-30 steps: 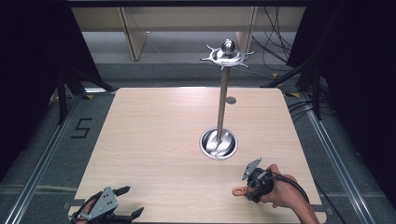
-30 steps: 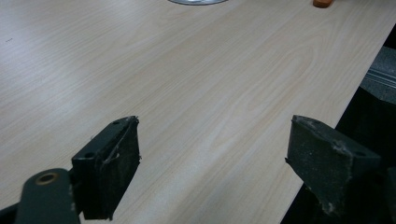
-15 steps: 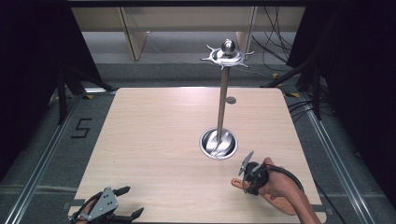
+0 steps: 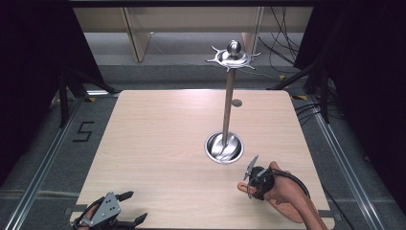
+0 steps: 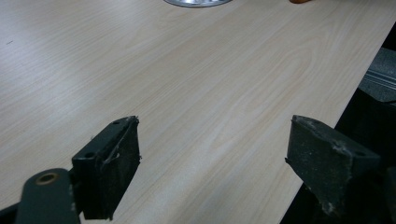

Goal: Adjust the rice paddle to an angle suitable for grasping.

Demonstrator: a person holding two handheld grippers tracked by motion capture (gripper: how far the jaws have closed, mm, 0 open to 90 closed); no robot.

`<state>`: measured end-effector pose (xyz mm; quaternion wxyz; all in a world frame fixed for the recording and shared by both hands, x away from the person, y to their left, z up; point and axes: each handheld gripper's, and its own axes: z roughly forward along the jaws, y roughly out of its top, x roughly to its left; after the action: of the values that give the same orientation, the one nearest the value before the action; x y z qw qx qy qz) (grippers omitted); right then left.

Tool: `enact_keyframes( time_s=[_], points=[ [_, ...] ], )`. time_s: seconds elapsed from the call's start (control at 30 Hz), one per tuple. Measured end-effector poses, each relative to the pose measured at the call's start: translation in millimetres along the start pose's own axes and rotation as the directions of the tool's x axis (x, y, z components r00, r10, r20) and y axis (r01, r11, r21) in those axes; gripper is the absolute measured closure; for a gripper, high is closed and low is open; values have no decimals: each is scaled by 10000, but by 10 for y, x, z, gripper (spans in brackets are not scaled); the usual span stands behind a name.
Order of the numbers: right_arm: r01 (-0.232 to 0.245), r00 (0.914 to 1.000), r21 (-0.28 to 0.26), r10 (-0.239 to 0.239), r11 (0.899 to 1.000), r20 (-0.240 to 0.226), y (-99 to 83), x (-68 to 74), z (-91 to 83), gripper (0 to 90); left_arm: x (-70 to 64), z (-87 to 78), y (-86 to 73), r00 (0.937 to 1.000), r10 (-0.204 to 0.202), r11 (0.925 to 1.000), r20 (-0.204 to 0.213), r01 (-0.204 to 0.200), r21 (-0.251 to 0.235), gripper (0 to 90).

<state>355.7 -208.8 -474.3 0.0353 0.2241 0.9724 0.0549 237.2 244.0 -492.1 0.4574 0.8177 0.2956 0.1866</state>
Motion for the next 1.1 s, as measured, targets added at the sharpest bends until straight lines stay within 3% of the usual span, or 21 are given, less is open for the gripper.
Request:
enact_keyframes(
  time_s=[0.03,0.07,0.1,0.2,0.27,0.3,0.4,0.47,0.5,0.63,0.67,0.7,0.8,0.83,0.9,0.93,0.97,1.0,1.03,1.07,1.1],
  points=[
    [-42,9998,-114,44,9999,168,-17,4,-2,665,27,-4,6,9991,413,9991,-38,-412,62,166],
    [-42,9998,-114,44,9999,168,-17,4,-2,665,38,-12,9,9985,552,9983,-71,-550,190,166],
    [-173,9995,-144,177,9997,246,-29,14,-8,665,24,-15,5,9994,323,9992,-81,-321,243,166],
    [-225,9992,-525,242,9984,314,-79,15,-15,665,24,-1,7,9990,439,9990,-27,-438,88,167],
    [-581,9971,-849,620,9947,445,-123,21,-34,665,22,-5,9,9989,467,9988,-14,-467,138,167],
    [-571,9974,-894,607,9944,391,-132,14,-42,665,3,-7,2,9999,141,9996,-37,-140,248,167],
    [-593,9970,-1116,644,9920,429,-156,6,-93,665,1,-6,7,9999,125,9999,18,-125,80,168],
    [-719,9950,-1319,802,9886,588,-166,4,-142,665,33,-12,11,9987,504,9985,-33,-503,225,168],
    [-690,9954,-1407,775,9876,559,-169,0,-161,665,32,-7,10,9989,477,9987,-30,-476,160,168],
    [-688,9946,-2218,842,9727,610,-235,-43,-331,665,35,-11,12,9985,553,9982,-53,-552,227,168],
    [-688,9946,-2218,842,9727,610,-235,-43,-331,665,6,-5,8,9999,146,9999,0,-146,57,168],
    [-872,9924,-2498,1059,9644,624,-267,-50,-379,665,2,-9,8,10000,42,10000,42,-42,89,168],
    [-935,9902,-2629,1171,9603,755,-303,-63,-430,671,4,-10,5,10000,43,10000,20,-43,90,168],
    [-913,9914,-2919,1145,9521,636,-328,-67,-474,671,2,-6,6,10000,73,9999,18,-73,70,168],
    [-1077,9896,-3049,1316,9463,587,-349,-72,-504,671,6,-6,8,9999,159,9999,0,-159,64,168],
    [-1049,9866,-3337,1403,9368,838,-388,-80,-557,672,0,-8,7,10000,52,10000,46,-52,70,168],
    [-1049,9866,-3337,1403,9368,838,-388,-80,-557,672,12,-14,12,9997,232,9997,28,-233,68,168],
    [-978,9867,-3796,1394,9200,837,-410,-102,-592,672,4,-13,8,10000,65,10000,37,-65,60,168],
    [-978,9867,-3796,1394,9200,837,-410,-102,-592,672,29,-13,16,9990,445,9990,35,-445,51,168],
    [-1339,9803,-3778,1782,9162,847,-426,-82,-638,672,9,-11,6,10000,78,9999,20,-79,72,168],
    [-1252,9781,-4372,1846,8906,960,-462,-90,-682,672,7,-7,6,10000,24,10000,17,-24,66,168]
  ],
)
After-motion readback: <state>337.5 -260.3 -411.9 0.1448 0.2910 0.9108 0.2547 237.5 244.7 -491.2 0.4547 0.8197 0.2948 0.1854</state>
